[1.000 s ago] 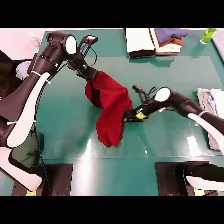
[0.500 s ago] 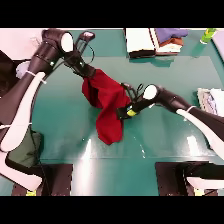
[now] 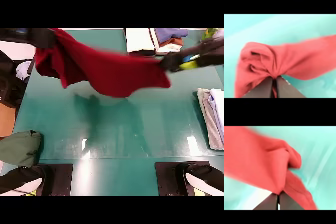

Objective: Fold the shirts.

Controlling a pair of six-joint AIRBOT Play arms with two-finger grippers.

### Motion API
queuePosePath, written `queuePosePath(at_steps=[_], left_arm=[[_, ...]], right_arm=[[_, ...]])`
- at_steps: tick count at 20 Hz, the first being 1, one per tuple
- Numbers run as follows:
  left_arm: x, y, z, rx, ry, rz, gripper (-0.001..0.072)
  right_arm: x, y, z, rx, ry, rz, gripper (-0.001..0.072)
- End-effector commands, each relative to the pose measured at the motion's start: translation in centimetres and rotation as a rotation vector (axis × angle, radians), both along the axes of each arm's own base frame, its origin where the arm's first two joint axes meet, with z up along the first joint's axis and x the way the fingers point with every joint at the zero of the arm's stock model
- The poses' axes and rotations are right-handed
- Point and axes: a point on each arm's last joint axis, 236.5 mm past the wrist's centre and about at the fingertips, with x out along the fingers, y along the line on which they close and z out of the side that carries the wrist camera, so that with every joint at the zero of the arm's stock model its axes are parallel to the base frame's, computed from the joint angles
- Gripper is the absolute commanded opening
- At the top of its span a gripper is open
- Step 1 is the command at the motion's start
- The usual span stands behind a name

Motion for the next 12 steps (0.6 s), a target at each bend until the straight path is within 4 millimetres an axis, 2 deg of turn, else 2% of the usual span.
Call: queuePosePath(at_steps=[1,3,4,6,7,9,10,12], left_arm=[[-4.8,1.7,6.0,-0.060,-0.164,-0.029,0.0029],[-5.8,1.4,7.0,-0.061,-0.196,-0.072,0.0029],[-6.1,0.7,6.9,-0.068,-0.190,-0.100,0.0029],[-6.2,-1.2,5.6,-0.071,-0.152,-0.176,0.0029],[-5.9,-2.1,4.4,-0.072,-0.118,-0.204,0.0029],[-4.7,-3.3,-0.1,-0.035,0.002,-0.228,0.0028],[-4.1,-3.6,-3.5,0.004,0.083,-0.234,0.0029],[-3.3,-3.9,-11.1,0.066,0.260,-0.234,0.0029]], right_arm=[[-3.2,-5.2,9.5,0.001,-0.216,-0.116,0.0015],[-4.4,-6.9,12.1,0.000,-0.265,-0.158,0.0015],[-4.7,-7.5,12.7,-0.005,-0.268,-0.174,0.0015],[-4.6,-7.9,12.4,-0.021,-0.234,-0.180,0.0015],[-4.2,-7.8,11.4,-0.031,-0.193,-0.173,0.0015],[-3.0,-7.1,7.9,-0.055,-0.080,-0.144,0.0015],[-2.4,-6.5,5.6,-0.067,-0.019,-0.125,0.0015],[-1.7,-5.1,-0.5,-0.104,0.130,-0.075,0.0015]])
